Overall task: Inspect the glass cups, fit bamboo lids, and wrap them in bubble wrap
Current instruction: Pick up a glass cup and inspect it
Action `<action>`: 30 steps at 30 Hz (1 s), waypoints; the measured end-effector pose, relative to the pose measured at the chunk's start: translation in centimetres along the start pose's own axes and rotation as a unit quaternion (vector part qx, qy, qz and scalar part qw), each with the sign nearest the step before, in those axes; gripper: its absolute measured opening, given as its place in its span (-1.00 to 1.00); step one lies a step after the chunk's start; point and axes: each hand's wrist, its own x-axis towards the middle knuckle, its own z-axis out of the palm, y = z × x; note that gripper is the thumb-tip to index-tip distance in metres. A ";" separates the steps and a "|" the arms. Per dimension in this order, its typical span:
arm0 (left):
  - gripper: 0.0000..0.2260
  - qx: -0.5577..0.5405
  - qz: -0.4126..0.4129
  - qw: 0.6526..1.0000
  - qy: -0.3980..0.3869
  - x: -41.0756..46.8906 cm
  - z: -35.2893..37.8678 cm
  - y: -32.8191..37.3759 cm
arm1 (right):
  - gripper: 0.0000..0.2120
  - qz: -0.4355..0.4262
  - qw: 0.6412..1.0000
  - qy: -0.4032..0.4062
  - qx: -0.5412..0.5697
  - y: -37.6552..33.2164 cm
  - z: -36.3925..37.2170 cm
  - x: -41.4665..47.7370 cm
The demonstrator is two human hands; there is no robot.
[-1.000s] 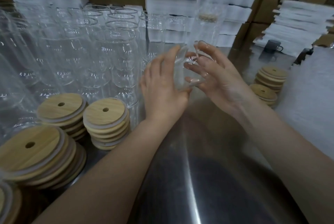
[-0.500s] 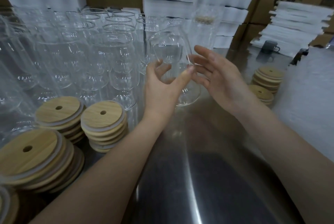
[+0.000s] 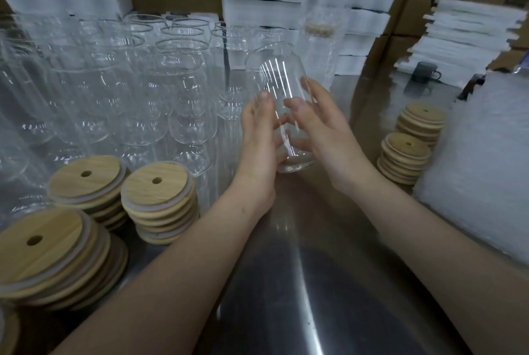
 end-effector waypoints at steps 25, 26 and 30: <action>-0.43 -0.077 -0.062 0.993 0.066 1.2 -1.9 1.0 | -0.55 -0.031 0.996 0.029 -0.078 -0.1 0.5 -0.3; -0.41 -0.087 -0.063 0.992 0.063 1.2 -1.8 1.0 | -0.45 -0.008 0.997 0.018 -0.075 -0.1 0.5 -0.3; -0.34 -0.090 -0.053 0.993 0.052 1.4 -2.0 0.9 | -0.47 0.021 0.996 -0.082 -0.040 -0.1 0.8 -0.7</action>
